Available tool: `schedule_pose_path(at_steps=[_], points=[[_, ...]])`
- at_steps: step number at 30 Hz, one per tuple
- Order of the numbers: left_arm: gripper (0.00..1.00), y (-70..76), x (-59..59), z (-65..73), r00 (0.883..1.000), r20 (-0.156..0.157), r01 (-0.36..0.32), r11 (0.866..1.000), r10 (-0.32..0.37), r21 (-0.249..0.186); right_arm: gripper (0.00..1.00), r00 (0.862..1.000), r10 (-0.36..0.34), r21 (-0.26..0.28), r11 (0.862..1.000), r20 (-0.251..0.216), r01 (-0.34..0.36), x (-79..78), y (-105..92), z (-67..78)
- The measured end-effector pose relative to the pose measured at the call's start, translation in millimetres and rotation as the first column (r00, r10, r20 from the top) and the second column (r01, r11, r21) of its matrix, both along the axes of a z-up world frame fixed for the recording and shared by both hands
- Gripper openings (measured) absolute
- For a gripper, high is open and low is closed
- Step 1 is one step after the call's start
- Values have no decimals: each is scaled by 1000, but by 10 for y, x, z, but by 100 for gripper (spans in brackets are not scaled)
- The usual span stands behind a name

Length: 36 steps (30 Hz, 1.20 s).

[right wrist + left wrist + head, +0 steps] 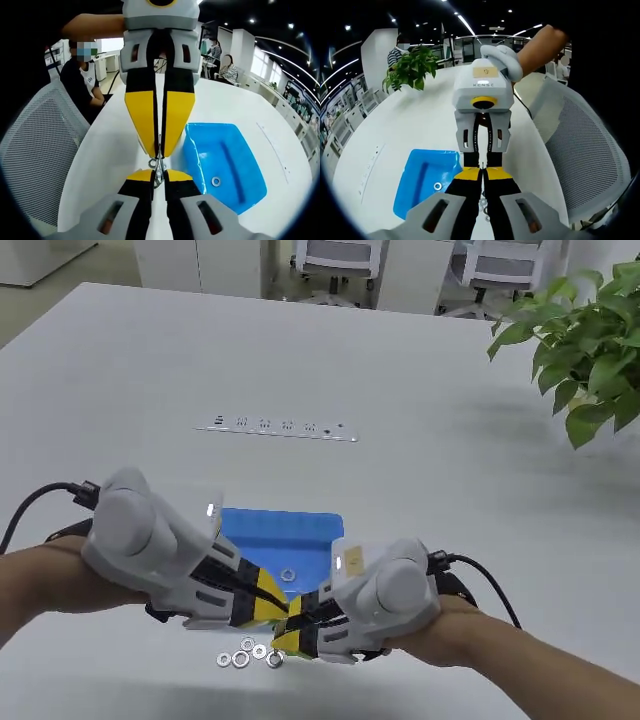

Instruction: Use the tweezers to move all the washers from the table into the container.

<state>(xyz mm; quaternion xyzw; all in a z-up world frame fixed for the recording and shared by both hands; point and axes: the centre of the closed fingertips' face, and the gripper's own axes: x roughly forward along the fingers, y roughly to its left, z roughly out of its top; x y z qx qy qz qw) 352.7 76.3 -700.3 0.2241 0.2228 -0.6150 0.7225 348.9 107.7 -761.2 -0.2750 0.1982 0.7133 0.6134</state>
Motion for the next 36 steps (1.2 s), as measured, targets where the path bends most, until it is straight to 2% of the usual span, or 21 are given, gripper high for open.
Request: schedule_pose_path(at_steps=[16, 23, 30, 36], points=[[6, -14, 20, 12, 1000, 6, -10, 1000, 10, 8, 7, 1000, -18, -5, 1000, -12, 18, 13, -5, 13], [7, -18, 9, 25, 1000, -1, -17, 1000, 17, 4, 7, 1000, -13, -8, 1000, -17, 12, -8, -7, 18], [15, -3, 41, 84, 999, 8, -40, 999, 40, -24, 7, 1000, -7, -7, 1000, -12, 7, -30, -19, 51], [25, 44, 55, 91, 997, -8, -71, 997, 71, -40, 7, 1000, -4, -8, 1000, -8, 4, -42, -32, 88]])
